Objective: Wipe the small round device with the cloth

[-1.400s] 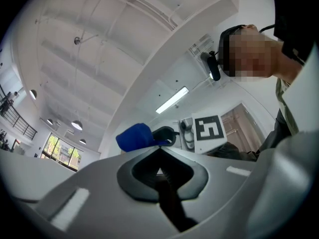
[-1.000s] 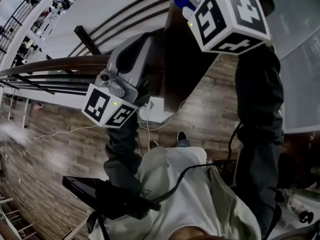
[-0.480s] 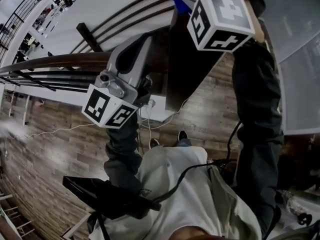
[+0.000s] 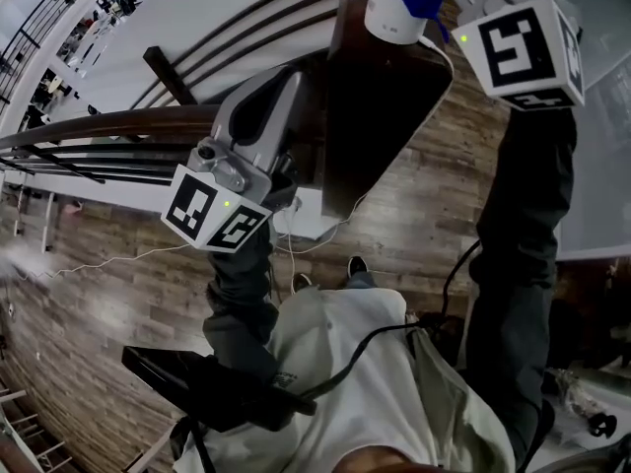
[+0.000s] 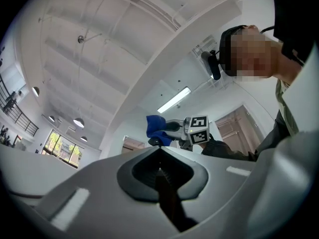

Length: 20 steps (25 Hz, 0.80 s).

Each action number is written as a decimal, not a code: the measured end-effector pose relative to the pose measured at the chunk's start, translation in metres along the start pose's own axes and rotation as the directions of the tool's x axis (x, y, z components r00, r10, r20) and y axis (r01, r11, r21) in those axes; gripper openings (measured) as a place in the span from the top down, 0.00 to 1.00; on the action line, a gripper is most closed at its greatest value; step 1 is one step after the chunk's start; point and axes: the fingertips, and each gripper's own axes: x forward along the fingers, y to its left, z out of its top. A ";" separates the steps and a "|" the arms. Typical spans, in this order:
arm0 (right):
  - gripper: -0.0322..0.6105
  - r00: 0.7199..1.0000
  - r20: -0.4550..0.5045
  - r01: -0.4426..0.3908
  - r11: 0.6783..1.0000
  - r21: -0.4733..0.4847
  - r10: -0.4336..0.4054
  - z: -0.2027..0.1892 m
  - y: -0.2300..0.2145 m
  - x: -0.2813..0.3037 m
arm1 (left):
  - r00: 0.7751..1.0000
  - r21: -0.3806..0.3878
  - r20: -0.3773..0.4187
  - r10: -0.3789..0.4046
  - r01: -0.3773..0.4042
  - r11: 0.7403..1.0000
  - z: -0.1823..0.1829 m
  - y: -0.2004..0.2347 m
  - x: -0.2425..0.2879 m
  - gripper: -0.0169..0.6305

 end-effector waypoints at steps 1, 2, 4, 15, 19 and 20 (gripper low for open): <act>0.81 1.000 0.002 -0.013 0.999 0.037 0.013 -0.006 0.005 0.000 | 1.000 -0.003 -0.001 -0.007 0.007 1.000 -0.001 -0.001 -0.001 0.97; 0.81 1.000 0.008 -0.022 0.997 0.080 0.021 -0.011 0.007 -0.003 | 1.000 -0.006 -0.002 -0.014 0.014 1.000 -0.002 -0.004 0.000 0.97; 0.81 0.999 0.012 -0.036 0.986 0.165 0.035 -0.025 0.004 -0.008 | 1.000 -0.011 -0.003 -0.023 0.023 1.000 0.000 -0.006 0.005 0.97; 0.81 0.999 0.032 0.024 0.934 0.357 -0.039 -0.049 0.036 -0.046 | 1.000 -0.014 -0.010 -0.012 0.012 1.000 -0.001 0.000 -0.003 0.97; 0.81 0.989 -0.016 0.143 0.959 0.245 -0.144 -0.044 0.015 -0.059 | 1.000 -0.019 -0.013 -0.015 0.014 1.000 -0.006 0.000 0.000 0.97; 0.81 0.982 -0.026 0.190 0.963 0.190 -0.189 -0.040 0.010 -0.058 | 1.000 -0.022 -0.015 -0.016 0.015 1.000 -0.009 -0.001 0.000 0.97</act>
